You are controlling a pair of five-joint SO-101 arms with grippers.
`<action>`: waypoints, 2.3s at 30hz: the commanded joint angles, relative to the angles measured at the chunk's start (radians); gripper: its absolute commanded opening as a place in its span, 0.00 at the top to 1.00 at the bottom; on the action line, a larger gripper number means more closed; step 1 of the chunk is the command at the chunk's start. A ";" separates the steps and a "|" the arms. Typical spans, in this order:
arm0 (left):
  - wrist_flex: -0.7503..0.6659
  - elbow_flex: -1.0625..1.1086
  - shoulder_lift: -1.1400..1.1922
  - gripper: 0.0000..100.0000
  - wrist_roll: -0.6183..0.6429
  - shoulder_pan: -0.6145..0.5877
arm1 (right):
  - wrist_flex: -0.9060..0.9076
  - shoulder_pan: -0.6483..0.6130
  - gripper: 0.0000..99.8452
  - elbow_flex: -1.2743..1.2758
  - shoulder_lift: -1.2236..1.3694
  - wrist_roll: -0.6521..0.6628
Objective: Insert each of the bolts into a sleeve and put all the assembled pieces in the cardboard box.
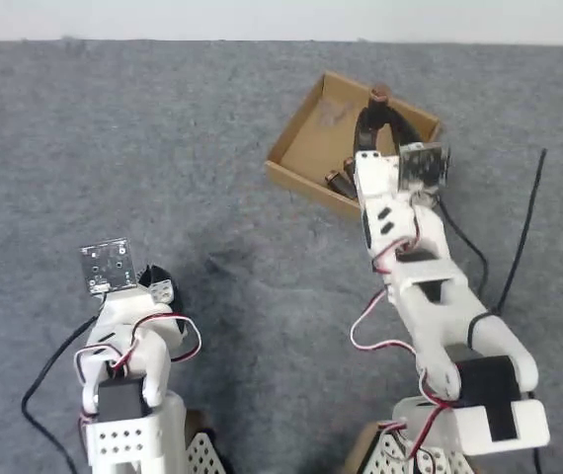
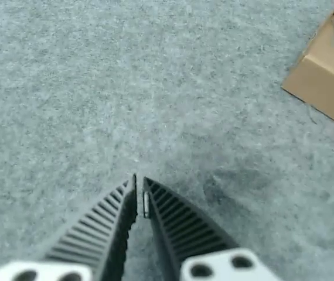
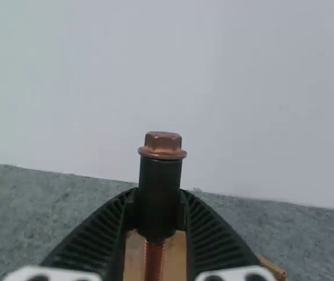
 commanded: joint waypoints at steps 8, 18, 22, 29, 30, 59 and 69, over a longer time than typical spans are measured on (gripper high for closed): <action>0.014 -0.013 -0.020 0.99 -0.009 0.006 | 0.535 -0.028 0.99 -0.468 0.091 -0.117; 0.012 -0.013 -0.020 0.99 -0.009 0.006 | 0.978 -0.031 0.99 -0.924 0.409 -0.146; 0.011 -0.013 -0.020 0.99 -0.009 0.006 | 1.076 -0.031 0.99 -1.036 0.510 -0.141; 0.009 -0.013 -0.020 0.99 -0.009 0.006 | 1.230 -0.031 0.97 -1.171 0.627 -0.137; 0.009 -0.013 -0.020 0.99 -0.009 0.006 | 1.248 -0.031 0.95 -1.183 0.639 -0.137; -0.011 -0.013 -0.020 0.99 -0.009 0.006 | 1.311 0.047 0.99 -0.671 -0.033 -0.138; -0.008 -0.013 -0.020 0.99 -0.009 0.006 | 1.313 0.047 0.99 -0.287 -0.591 -0.138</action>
